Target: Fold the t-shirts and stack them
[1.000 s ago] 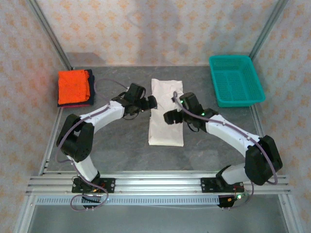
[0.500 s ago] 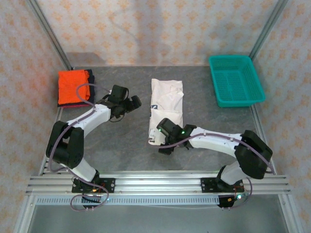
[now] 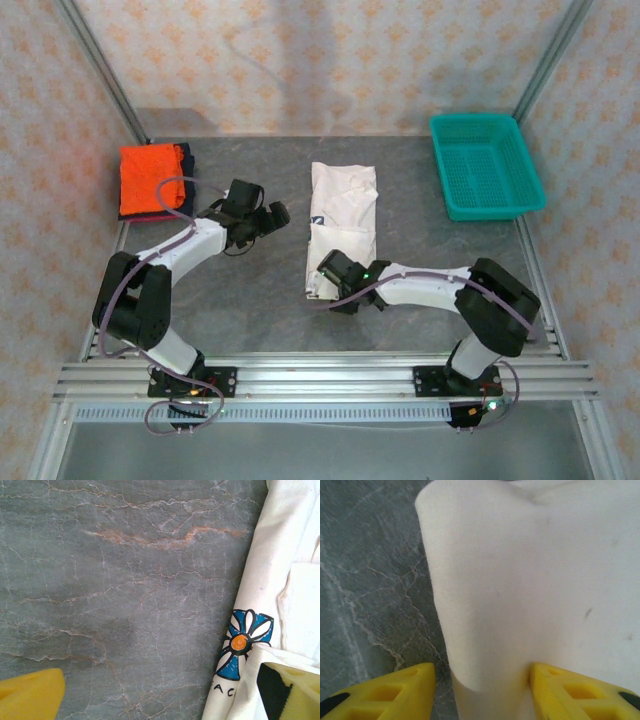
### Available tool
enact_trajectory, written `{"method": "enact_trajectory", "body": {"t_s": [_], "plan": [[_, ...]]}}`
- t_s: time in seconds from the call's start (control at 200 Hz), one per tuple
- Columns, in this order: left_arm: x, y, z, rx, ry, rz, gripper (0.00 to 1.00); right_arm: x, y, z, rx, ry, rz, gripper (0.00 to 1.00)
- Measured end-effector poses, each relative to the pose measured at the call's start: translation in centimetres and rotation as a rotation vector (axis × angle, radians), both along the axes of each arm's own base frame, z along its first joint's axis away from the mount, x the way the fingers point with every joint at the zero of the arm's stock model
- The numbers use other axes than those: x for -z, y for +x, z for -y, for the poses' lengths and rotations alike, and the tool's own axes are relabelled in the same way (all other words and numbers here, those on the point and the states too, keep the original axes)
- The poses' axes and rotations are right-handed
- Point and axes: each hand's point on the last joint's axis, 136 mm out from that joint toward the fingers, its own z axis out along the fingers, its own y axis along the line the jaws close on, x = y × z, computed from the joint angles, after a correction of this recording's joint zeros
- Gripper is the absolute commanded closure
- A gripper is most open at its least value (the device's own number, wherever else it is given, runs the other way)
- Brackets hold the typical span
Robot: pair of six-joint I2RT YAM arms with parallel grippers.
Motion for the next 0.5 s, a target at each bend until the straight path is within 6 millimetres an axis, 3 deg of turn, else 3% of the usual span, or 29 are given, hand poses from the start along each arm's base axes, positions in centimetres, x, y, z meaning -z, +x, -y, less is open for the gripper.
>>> {"method": "enact_trajectory", "body": {"t_s": [0.155,0.265,0.5], "plan": [[0.06,-0.04,-0.01,0.0,0.0,-0.001,0.0,0.2,0.15,-0.02,-0.004,-0.006,0.006,0.5],[0.21,-0.1,0.0,-0.002,-0.003,-0.003,0.0,0.5,0.15,-0.05,-0.001,-0.01,0.002,0.65],[0.24,-0.18,0.21,0.003,-0.015,-0.006,0.0,0.59,0.21,-0.05,-0.004,-0.017,0.008,0.64]]}}
